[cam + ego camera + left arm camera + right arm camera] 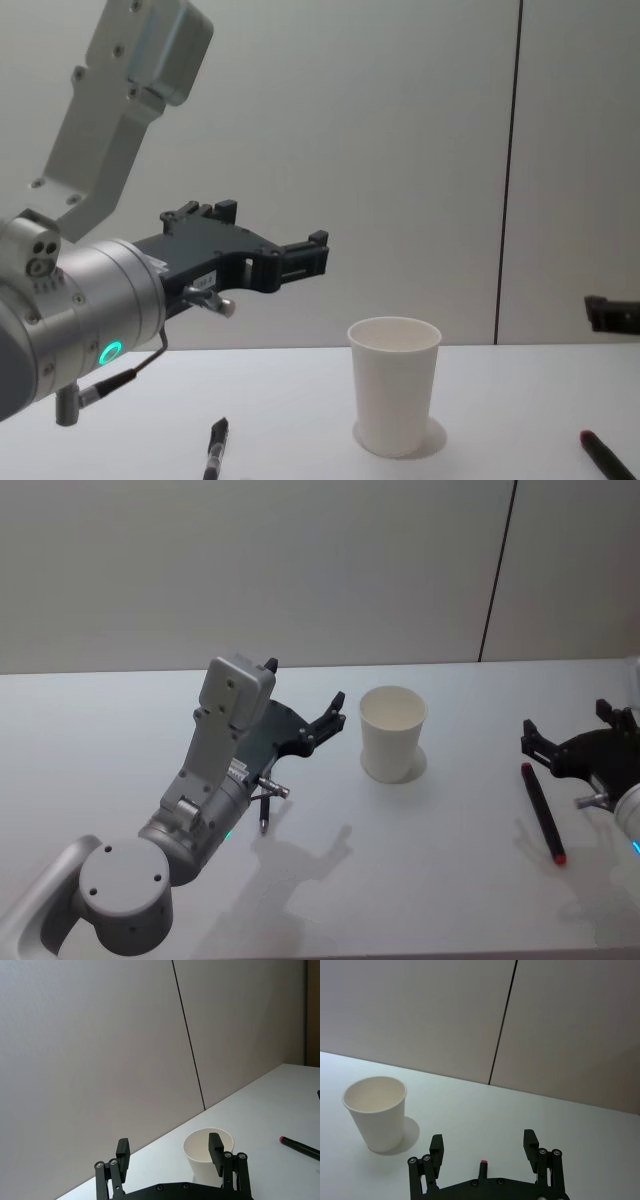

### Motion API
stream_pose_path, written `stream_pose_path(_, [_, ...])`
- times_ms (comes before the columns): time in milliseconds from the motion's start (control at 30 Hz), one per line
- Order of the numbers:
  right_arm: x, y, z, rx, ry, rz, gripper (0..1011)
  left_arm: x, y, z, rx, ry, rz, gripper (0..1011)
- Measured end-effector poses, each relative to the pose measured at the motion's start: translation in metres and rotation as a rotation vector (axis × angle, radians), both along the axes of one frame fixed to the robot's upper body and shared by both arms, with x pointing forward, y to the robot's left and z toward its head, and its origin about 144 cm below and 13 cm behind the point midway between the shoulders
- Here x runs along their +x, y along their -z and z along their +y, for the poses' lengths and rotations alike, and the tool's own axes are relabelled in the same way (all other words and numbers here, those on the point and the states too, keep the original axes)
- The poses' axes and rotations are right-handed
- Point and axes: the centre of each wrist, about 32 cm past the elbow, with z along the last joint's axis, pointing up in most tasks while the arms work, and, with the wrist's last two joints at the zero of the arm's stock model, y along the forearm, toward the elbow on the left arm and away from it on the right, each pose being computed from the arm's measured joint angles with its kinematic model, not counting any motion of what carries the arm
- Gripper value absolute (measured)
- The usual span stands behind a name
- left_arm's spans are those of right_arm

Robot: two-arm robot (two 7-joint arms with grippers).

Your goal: Place the pen into the pen holder.

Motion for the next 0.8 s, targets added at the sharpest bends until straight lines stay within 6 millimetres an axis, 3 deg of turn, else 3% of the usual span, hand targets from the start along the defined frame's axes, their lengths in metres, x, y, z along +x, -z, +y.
stream_pose_path(800, [0.023,-0.006,-0.017,-0.125,0.090,0.172,1002,0.000,0.000,0.000,0.000,0.000,0.000,999])
